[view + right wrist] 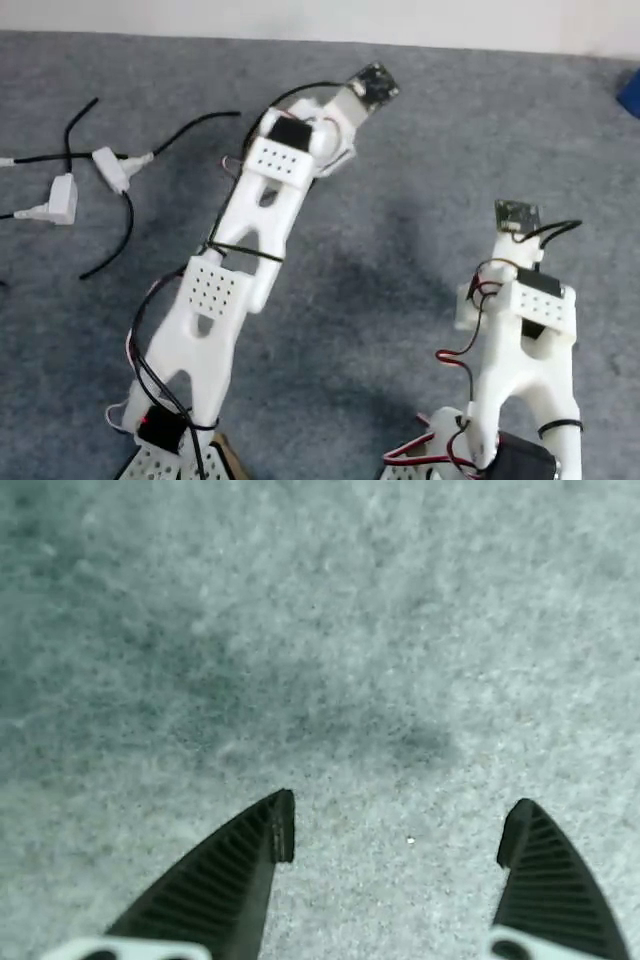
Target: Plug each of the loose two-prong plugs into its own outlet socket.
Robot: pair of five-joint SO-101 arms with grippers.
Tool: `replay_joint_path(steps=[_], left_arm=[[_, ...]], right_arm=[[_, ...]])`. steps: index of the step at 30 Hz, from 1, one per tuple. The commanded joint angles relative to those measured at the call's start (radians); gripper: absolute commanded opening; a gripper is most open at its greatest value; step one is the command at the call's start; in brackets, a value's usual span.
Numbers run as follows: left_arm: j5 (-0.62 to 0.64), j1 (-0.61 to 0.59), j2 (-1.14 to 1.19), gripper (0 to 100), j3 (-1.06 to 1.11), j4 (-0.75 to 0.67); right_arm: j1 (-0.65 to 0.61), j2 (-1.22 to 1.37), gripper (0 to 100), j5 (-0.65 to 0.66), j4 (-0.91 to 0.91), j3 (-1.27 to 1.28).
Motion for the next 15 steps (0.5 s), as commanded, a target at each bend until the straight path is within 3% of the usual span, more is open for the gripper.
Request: replay_joint_path(steps=[1, 6, 15], left_arm=[[0.009, 0.005, -0.087, 25, -0.028, -0.021], [0.009, -0.012, -0.041, 24, 0.031, -0.132], [0.011, -0.004, 0.065, 25, 0.028, -0.207]], right_arm=[[-0.010, -0.039, 32.1, 0.011, -0.001, -0.002], [-0.010, -0.045, 32.1, 0.011, 0.001, 0.016], [-0.010, -0.045, 32.1, 0.011, -0.001, 0.019]])
